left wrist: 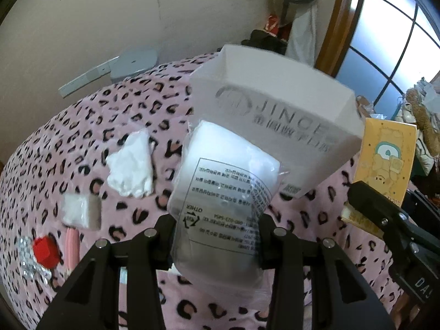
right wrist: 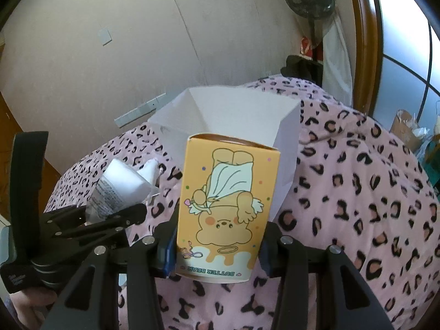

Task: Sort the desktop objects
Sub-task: 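Lift and carry white packet and yellow box toward the white paper bag, then lower both items into the paper bag and open both grippers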

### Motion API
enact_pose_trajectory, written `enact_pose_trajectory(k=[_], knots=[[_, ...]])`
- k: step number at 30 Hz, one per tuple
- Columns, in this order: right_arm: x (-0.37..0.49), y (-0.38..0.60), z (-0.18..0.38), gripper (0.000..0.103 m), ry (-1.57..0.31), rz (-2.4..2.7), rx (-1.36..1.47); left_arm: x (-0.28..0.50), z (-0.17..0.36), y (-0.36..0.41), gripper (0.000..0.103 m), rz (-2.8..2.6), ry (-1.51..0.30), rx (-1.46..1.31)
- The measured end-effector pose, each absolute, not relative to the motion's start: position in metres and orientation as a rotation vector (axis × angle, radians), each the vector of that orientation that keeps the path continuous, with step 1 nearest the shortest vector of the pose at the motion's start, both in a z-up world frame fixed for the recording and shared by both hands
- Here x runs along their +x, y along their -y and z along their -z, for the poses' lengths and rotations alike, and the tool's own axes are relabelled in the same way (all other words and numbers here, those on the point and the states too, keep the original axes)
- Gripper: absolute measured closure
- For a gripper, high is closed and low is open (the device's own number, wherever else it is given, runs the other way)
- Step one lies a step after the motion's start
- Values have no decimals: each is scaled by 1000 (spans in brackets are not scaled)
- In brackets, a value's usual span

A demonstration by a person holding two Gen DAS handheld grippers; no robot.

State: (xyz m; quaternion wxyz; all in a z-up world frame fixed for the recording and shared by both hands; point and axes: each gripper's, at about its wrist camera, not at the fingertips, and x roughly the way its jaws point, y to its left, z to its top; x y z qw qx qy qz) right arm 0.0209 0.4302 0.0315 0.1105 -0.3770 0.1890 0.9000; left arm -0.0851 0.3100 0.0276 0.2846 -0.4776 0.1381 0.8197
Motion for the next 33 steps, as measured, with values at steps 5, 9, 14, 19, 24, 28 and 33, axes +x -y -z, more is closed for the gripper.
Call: enact_pose_trajectory(k=[5,9,14,19,24,28,33], knots=[[7,-442,-50,56,-517,-2654,-1063,-106,-47,-328,61,-2157,-356,-1252],[-6,-453,-62,56,-492,-2654,-1033,-127,-63,-342,61,-2129,-327,-1246],[-28,-463,-74,56,-471,-2662,-1010,-150,-79,-364,61,-2081,-302,-1247],[-50,-470,-81,56,-464,-2674,-1004,-165,-83,-382,61,-2069,-295,-1260],[-64,-482,-80,56,-449,-2656,-1010,-179,-80,-395,61,-2053,-286,-1283],[-73,-488,-75,56,-434,-2634,-1030,-190,-72,-407,61,-2045,-299,-1301],[-79,-493,-65,56,-422,-2596,-1054,-205,-67,-422,61,-2018,-292,-1315]])
